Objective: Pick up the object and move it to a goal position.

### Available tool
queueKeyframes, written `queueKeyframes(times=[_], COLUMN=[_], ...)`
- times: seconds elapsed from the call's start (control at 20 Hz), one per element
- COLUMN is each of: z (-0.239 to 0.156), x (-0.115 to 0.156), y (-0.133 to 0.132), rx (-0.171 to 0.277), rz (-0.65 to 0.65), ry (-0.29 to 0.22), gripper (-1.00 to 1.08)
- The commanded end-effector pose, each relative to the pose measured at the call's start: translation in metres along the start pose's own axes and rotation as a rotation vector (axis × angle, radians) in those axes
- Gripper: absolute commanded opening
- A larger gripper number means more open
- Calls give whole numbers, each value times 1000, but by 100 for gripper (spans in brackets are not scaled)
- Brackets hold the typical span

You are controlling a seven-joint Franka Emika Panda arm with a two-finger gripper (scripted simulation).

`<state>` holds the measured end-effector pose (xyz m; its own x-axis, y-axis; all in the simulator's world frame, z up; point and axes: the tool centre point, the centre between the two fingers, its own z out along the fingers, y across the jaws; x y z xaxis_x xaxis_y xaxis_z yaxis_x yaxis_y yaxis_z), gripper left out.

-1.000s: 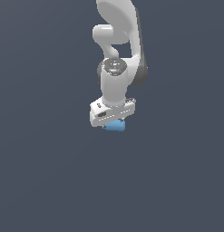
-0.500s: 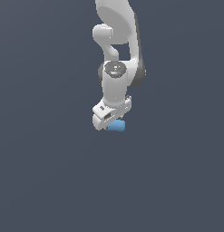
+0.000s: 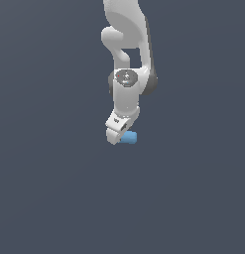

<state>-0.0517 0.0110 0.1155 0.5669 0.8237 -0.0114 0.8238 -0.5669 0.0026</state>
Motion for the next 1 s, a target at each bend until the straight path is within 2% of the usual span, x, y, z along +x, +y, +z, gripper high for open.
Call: queueKeyframes(times=[0.0,0.55,0.95], z=[4,19,25], x=[-2,-8,-10], y=[-4,-22,-30], rx=[0,0,0], rz=[-72,-367,-493], ry=[1,7,11], gripper=[100,100,100])
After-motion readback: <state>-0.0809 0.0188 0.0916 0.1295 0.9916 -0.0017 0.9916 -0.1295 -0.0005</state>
